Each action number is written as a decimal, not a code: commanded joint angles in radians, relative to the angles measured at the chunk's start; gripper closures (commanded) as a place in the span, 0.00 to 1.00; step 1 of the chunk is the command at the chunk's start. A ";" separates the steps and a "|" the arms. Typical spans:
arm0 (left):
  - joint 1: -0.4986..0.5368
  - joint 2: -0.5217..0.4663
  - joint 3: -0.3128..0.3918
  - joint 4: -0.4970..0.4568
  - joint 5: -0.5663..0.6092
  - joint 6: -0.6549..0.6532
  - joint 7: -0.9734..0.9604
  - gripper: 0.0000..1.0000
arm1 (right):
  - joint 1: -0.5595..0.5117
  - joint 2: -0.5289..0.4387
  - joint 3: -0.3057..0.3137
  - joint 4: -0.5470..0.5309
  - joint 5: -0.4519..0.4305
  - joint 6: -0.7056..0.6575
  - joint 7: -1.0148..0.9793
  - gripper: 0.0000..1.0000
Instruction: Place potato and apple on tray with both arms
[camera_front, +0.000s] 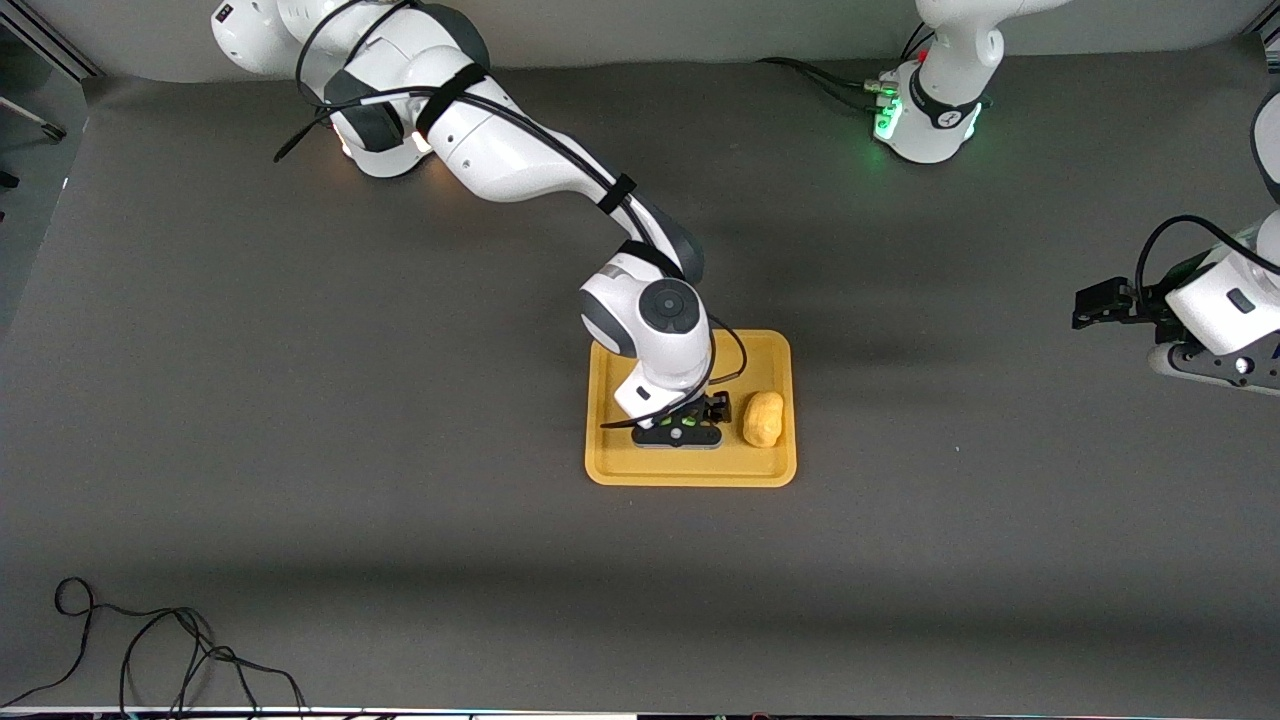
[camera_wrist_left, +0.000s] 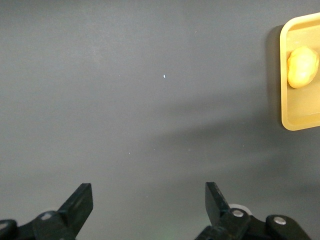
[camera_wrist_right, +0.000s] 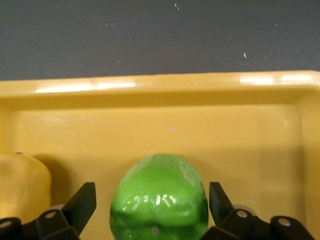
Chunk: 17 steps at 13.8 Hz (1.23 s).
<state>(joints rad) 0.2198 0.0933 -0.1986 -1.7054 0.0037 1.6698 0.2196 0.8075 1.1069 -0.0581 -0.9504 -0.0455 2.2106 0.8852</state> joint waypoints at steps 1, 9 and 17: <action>0.006 -0.004 0.001 -0.011 -0.011 0.018 0.021 0.00 | 0.004 -0.088 0.011 0.022 -0.010 -0.147 0.049 0.00; 0.006 -0.004 0.001 -0.011 -0.010 0.018 0.021 0.00 | -0.100 -0.548 -0.003 -0.081 0.064 -0.626 -0.079 0.00; 0.006 -0.009 0.001 -0.013 -0.010 0.018 0.021 0.00 | -0.248 -1.021 -0.197 -0.572 0.073 -0.637 -0.547 0.00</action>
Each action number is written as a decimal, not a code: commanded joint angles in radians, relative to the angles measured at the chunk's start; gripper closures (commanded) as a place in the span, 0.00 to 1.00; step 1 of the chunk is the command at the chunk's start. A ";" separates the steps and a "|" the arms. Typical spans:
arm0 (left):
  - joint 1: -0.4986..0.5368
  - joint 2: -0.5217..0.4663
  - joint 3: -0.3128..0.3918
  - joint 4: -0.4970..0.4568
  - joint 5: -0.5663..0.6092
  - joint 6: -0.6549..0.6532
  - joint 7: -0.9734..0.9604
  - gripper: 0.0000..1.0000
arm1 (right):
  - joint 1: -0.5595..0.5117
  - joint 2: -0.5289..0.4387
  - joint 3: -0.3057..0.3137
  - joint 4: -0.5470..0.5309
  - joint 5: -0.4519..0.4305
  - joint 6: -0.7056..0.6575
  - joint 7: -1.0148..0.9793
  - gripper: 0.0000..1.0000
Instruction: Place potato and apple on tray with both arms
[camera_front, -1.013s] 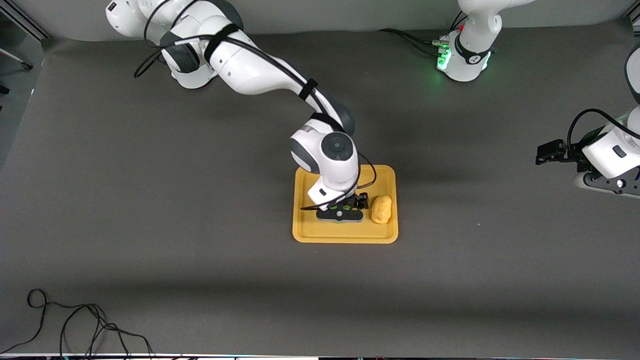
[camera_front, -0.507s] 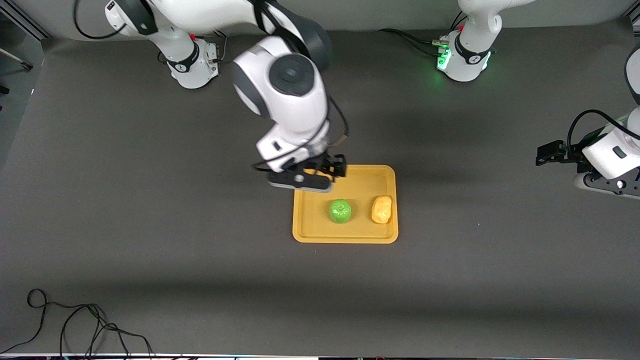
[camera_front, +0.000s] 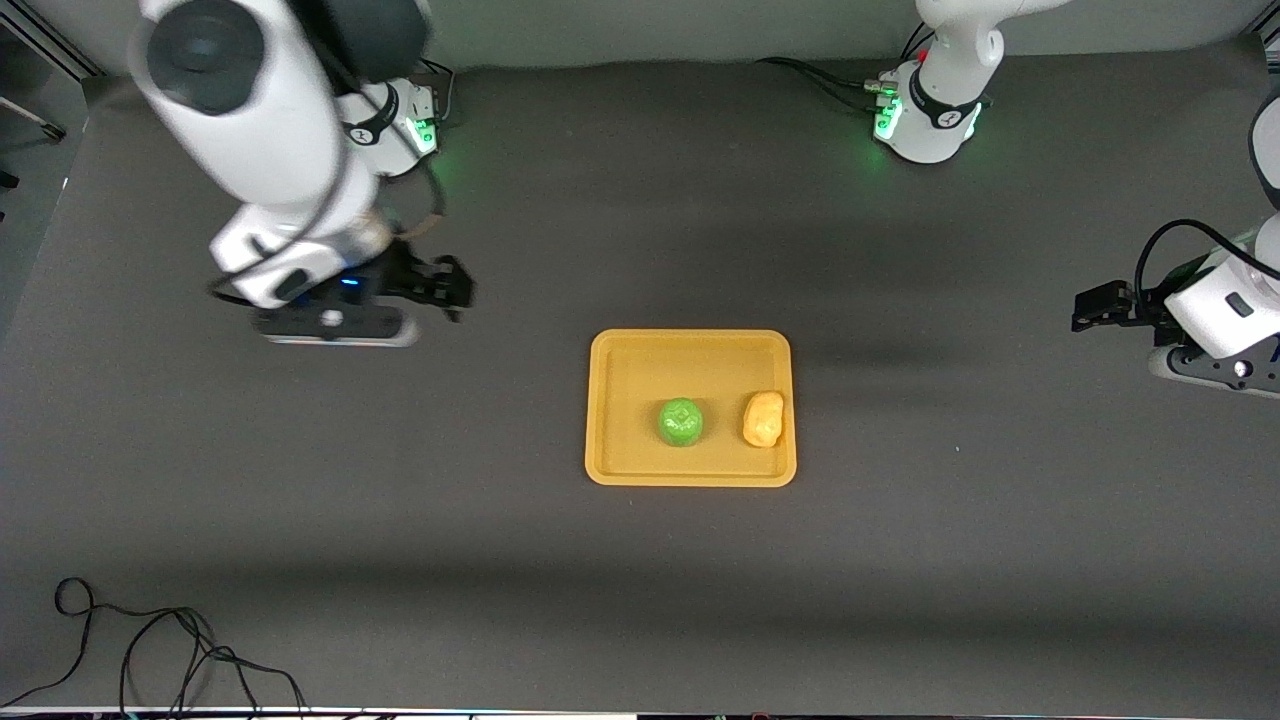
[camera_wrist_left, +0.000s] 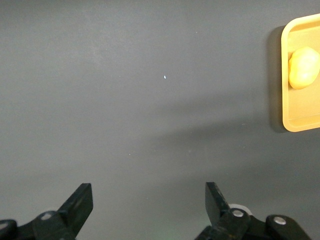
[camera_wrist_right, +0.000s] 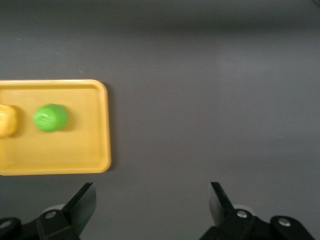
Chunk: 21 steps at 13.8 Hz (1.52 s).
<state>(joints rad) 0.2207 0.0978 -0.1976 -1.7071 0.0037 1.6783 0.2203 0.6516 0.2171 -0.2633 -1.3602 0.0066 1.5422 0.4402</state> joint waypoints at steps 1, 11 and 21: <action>0.005 -0.015 0.000 -0.013 -0.005 0.006 0.021 0.00 | -0.162 -0.154 0.033 -0.187 0.022 0.030 -0.160 0.00; 0.005 -0.015 0.000 -0.013 0.018 0.017 0.021 0.00 | -0.761 -0.193 0.351 -0.197 0.015 -0.005 -0.451 0.00; 0.003 -0.023 0.000 -0.011 0.009 0.014 0.019 0.00 | -0.649 -0.173 0.228 -0.189 0.012 -0.001 -0.448 0.00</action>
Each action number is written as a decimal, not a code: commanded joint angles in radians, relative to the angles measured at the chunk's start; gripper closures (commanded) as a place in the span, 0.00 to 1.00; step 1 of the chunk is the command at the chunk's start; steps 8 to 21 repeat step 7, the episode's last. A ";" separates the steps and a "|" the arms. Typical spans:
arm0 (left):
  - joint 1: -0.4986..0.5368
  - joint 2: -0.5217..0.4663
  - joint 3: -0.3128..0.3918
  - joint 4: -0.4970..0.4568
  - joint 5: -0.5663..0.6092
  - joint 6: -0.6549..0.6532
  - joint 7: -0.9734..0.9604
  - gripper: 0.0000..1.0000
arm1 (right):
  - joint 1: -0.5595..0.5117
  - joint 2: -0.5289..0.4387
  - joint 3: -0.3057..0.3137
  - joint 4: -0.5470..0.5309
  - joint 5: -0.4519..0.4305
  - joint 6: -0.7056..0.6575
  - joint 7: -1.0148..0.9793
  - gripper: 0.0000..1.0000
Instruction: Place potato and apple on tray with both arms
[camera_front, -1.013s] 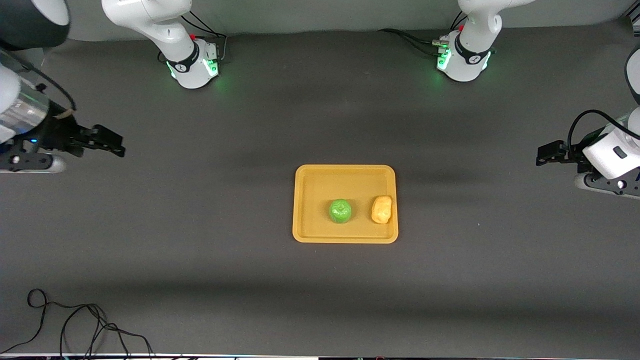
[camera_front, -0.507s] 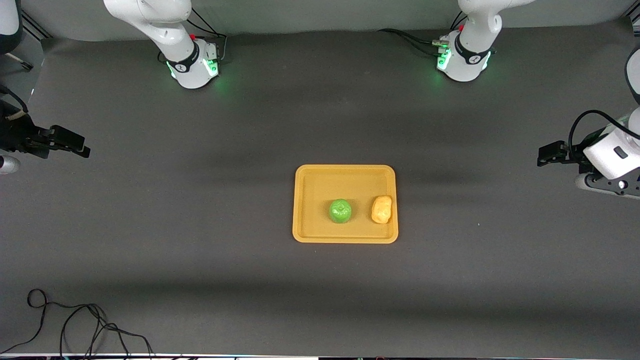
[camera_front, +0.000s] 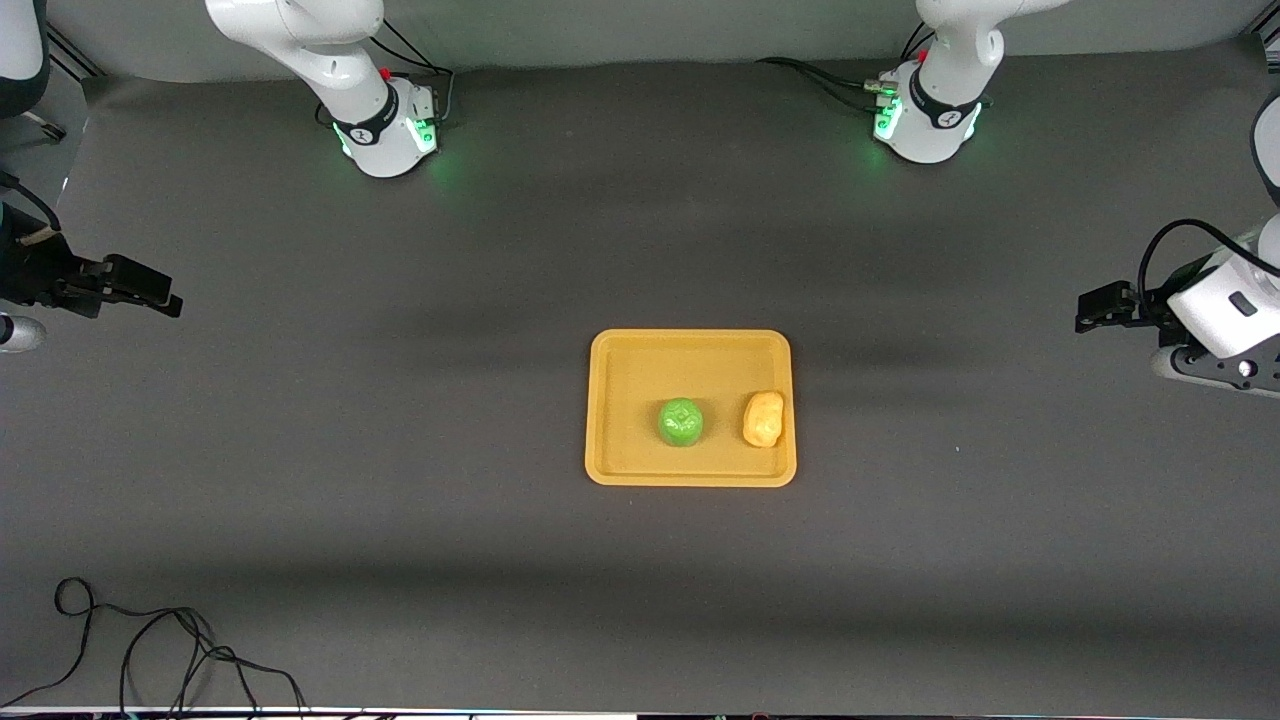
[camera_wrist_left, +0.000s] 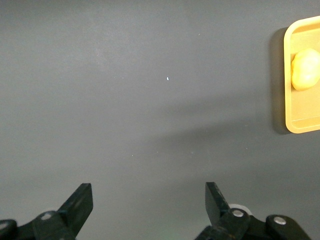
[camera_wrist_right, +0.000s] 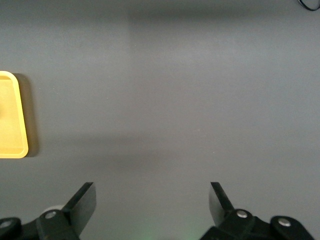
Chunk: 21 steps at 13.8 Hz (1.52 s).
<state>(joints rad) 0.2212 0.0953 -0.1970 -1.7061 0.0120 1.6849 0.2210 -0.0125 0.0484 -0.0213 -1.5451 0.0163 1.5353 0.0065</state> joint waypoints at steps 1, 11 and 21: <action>0.001 -0.019 -0.001 -0.012 0.000 0.010 0.018 0.00 | 0.016 -0.004 -0.014 -0.004 0.001 0.005 -0.014 0.00; 0.001 -0.011 -0.001 -0.012 -0.001 0.024 0.017 0.00 | 0.017 -0.004 -0.016 0.003 -0.001 0.005 -0.014 0.00; 0.001 -0.011 -0.001 -0.012 -0.001 0.024 0.017 0.00 | 0.017 -0.004 -0.016 0.003 -0.001 0.005 -0.014 0.00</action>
